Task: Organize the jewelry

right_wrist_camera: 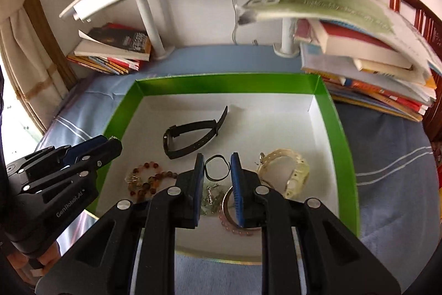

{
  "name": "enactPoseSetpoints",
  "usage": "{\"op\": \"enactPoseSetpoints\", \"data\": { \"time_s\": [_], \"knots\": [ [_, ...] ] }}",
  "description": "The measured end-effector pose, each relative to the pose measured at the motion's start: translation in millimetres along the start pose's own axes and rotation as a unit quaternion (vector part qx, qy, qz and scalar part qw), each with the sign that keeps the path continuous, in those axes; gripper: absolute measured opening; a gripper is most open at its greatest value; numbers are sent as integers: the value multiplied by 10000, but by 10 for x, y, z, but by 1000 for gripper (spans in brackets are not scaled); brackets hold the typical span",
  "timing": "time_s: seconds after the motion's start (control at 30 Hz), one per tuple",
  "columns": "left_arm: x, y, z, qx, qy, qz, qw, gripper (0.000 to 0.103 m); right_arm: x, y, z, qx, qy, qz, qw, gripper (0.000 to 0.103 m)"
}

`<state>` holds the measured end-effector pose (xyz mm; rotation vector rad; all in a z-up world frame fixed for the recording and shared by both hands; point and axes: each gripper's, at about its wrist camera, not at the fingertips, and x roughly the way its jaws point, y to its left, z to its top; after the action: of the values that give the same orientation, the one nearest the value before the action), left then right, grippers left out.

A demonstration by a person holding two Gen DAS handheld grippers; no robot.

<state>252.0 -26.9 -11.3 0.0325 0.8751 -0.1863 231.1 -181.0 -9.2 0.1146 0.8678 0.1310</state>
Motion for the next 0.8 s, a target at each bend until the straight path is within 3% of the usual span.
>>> {"op": "enactPoseSetpoints", "data": {
  "time_s": [0.13,0.17,0.2,0.27,0.37,0.4,0.63,0.7,0.8],
  "knots": [
    [136,6,-17,-28,124,-4,9999,22,131,-19,4,7,72,-53,10000,23],
    [143,3,-20,-22,116,-3,9999,29,142,-37,9,37,51,-70,10000,27],
    [132,-2,-22,-9,83,-7,10000,42,139,-59,8,61,36,-65,10000,37],
    [76,-11,-22,21,-34,18,10000,52,56,-95,-16,131,-84,-83,9998,49],
    [-129,-33,-58,67,-292,63,9995,58,-186,-117,-90,124,-354,-150,9992,56],
    [-202,-35,-73,63,-388,73,9992,64,-288,-123,-127,111,-477,-197,9986,62],
    [-917,-95,-519,63,-1138,425,9926,84,-1125,-115,-628,59,-1547,-709,9854,94],
    [-1135,-120,-699,61,-1397,411,9893,90,-1329,-49,-797,-19,-1762,-707,9818,100],
    [-1345,-140,-899,-9,-1583,507,9861,93,-1527,39,-974,-129,-1889,-806,9786,100]
  ]
}}
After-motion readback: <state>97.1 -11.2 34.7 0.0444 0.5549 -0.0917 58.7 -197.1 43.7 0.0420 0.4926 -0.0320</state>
